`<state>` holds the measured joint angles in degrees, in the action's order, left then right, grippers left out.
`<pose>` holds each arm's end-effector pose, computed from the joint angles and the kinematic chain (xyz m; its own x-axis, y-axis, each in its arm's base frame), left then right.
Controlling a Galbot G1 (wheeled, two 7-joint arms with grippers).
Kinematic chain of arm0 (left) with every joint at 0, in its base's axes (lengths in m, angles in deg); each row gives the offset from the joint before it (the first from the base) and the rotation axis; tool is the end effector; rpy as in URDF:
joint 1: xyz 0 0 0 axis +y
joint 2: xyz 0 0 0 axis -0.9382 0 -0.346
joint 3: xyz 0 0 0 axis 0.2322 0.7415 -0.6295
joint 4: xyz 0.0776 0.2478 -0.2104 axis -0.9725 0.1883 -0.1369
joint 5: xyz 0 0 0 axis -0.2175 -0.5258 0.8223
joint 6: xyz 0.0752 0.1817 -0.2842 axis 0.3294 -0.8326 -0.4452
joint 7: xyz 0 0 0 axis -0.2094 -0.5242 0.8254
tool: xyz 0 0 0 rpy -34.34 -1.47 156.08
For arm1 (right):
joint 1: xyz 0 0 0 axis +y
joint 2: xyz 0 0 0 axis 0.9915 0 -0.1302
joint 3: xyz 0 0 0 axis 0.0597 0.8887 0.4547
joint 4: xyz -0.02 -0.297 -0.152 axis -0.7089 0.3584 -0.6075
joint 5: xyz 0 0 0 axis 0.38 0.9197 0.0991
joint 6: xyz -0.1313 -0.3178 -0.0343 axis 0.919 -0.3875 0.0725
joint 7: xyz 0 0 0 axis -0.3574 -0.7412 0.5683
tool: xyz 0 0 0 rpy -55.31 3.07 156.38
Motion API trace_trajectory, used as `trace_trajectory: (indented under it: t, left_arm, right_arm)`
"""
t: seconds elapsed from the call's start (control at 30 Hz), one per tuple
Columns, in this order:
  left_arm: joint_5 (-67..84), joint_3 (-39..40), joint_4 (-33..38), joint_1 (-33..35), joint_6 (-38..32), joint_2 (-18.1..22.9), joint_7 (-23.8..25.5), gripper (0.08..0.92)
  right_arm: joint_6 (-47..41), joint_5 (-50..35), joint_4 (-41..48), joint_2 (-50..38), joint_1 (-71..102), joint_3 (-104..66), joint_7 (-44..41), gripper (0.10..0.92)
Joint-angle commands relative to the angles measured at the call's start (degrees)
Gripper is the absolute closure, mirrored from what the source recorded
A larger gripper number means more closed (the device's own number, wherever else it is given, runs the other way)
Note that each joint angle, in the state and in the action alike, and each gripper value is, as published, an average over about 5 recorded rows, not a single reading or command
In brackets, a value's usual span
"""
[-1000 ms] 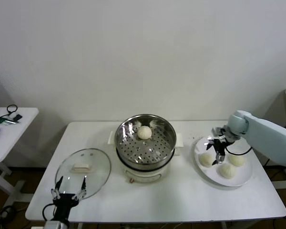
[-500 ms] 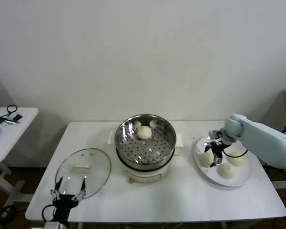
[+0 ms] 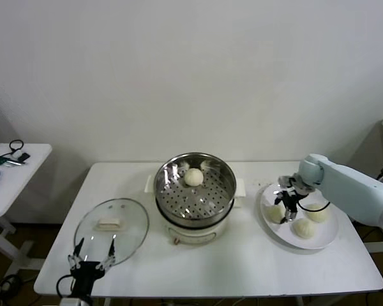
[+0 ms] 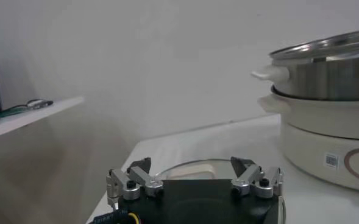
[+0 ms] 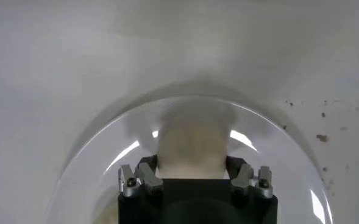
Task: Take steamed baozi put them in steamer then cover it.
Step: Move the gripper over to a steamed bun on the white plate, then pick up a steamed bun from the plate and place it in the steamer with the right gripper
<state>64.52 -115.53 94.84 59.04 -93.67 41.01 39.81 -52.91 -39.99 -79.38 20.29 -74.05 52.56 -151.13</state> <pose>0.1221 0.0760 -0.3547 -0.9731 -0.1032 0.2062 -0.0591 0.9760 0.2094 0.5372 -0.1701 -0.2388 -0.0416 -0.1340 0.9901 -0.9978 -0.0457 -0.0481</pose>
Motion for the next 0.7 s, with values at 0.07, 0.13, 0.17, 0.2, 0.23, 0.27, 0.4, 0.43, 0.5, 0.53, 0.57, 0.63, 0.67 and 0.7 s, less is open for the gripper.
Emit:
trace_trajectory:
  t: [0.07, 0.13, 0.17, 0.2, 0.23, 0.27, 0.4, 0.43, 0.5, 0.53, 0.57, 0.63, 0.67, 0.7]
  left_arm:
    - [-0.14, 0.41, 0.69, -0.15, 0.35, 0.46, 0.04, 0.177]
    - [-0.33, 0.88, 1.09, -0.37, 0.66, 0.85, 0.05, 0.177]
    - [-0.49, 1.18, 1.29, -0.5, 0.81, 1.07, 0.05, 0.177]
    - [-0.7, 1.49, 1.45, -0.64, 0.95, 1.29, 0.06, 0.177]
    - [-0.95, 1.77, 1.58, -0.76, 1.03, 1.45, 0.06, 0.177]
    - [-1.21, 2.01, 1.65, -0.87, 1.07, 1.57, 0.07, 0.177]
    - [-1.73, 2.26, 1.61, -1.0, 1.04, 1.6, 0.07, 0.177]
    - [-1.73, 2.23, 1.56, -0.98, 1.01, 1.55, 0.07, 0.177]
    - [-1.7, 2.17, 1.41, -0.87, 0.89, 1.48, 0.07, 0.177]
    - [-1.68, 2.17, 1.34, -0.78, 0.84, 1.47, 0.06, 0.177]
    - [-1.67, 2.18, 1.27, -0.69, 0.79, 1.48, 0.06, 0.177]
    - [-1.69, 2.32, 1.16, -0.49, 0.68, 1.54, 0.05, 0.177]
    - [-1.72, 2.43, 1.14, -0.43, 0.64, 1.6, 0.05, 0.177]
    - [-1.77, 2.55, 1.16, -0.42, 0.61, 1.69, 0.05, 0.177]
  right_arm:
    - [0.2, 0.02, 0.23, 0.1, 0.14, -0.17, 0.15, 0.325]
    - [0.24, -0.35, 0.13, -0.06, 0.02, -0.18, 0.26, 0.327]
    - [0.22, -0.59, 0.04, -0.16, -0.08, -0.19, 0.33, 0.326]
    - [0.19, -0.86, -0.08, -0.28, -0.25, -0.16, 0.39, 0.325]
    - [0.16, -1.12, -0.21, -0.42, -0.54, -0.11, 0.44, 0.324]
    - [0.15, -1.44, -0.4, -0.61, -0.95, -0.03, 0.48, 0.322]
    - [-0.15, -4.58, -1.66, -1.67, -5.18, 1.95, 0.54, 0.321]
    - [-0.23, -5.72, -2.05, -1.91, -7.05, 3.01, 0.52, 0.321]
    - [-0.23, -8.4, -2.82, -2.17, -11.79, 6.0, 0.42, 0.321]
    - [-0.21, -9.74, -3.14, -2.19, -14.11, 7.64, 0.36, 0.321]
    - [-0.19, -11.14, -3.49, -2.11, -16.5, 9.4, 0.27, 0.321]
    - [-0.26, -14.74, -4.34, -1.61, -21.82, 13.43, 0.11, 0.321]
    - [-0.3, -16.19, -4.76, -1.32, -24.06, 15.11, 0.04, 0.321]
    - [-0.34, -17.87, -5.34, -0.87, -26.8, 16.99, -0.02, 0.321]
